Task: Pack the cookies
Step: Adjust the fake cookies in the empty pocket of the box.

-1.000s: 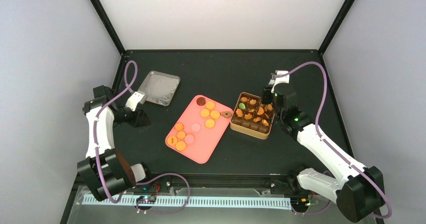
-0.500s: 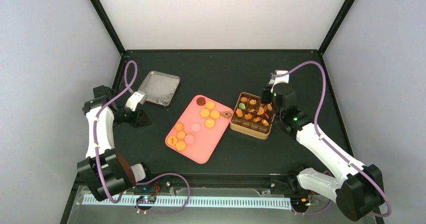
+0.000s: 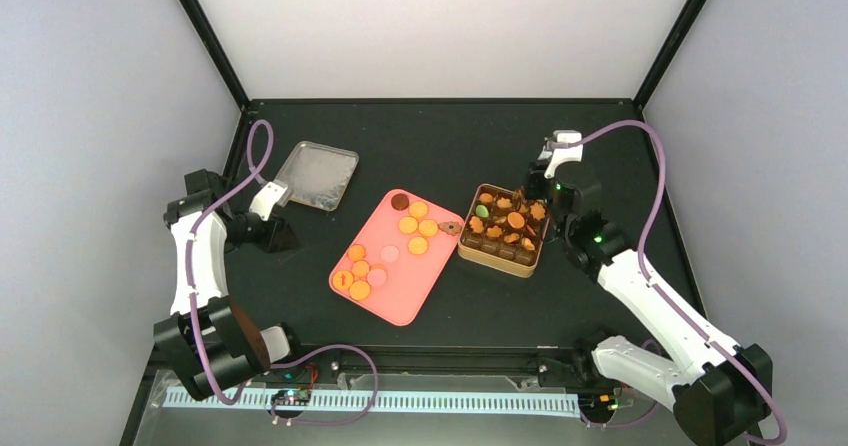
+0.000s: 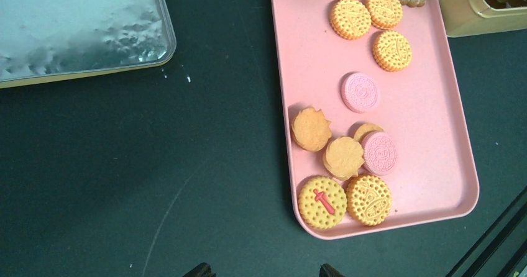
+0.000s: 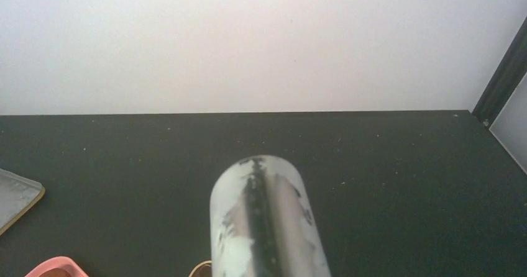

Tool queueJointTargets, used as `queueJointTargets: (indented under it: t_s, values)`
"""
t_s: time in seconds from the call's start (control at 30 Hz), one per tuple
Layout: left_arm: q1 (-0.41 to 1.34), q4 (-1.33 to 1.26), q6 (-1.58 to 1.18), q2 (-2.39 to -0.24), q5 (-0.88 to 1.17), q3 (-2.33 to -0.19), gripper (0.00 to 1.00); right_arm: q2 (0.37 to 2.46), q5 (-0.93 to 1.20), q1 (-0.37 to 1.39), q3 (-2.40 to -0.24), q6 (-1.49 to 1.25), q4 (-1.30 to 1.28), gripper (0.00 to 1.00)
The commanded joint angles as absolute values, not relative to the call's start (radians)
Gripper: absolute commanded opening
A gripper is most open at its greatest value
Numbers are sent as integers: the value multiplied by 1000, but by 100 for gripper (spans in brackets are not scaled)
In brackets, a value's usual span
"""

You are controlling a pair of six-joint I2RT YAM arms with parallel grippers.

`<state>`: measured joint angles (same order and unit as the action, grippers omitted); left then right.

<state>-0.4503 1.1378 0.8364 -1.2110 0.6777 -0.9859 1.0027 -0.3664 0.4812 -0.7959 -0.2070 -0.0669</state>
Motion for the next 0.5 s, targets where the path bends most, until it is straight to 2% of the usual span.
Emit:
queueJointTargets:
  t_s: [0.0,0.1,0.47]
  values:
    - [-451,1158,851,-1203,702,-1017,46,1000,-375,487,-814,-195,-41,18]
    - [-452,1159,853,-1202,700,-1017,46,1033,-341,486,-819,-210,-48,24]
    - [-451,1157,853,-1203,697,-1014,45,1094,-353,486,-788,-230,-36,31]
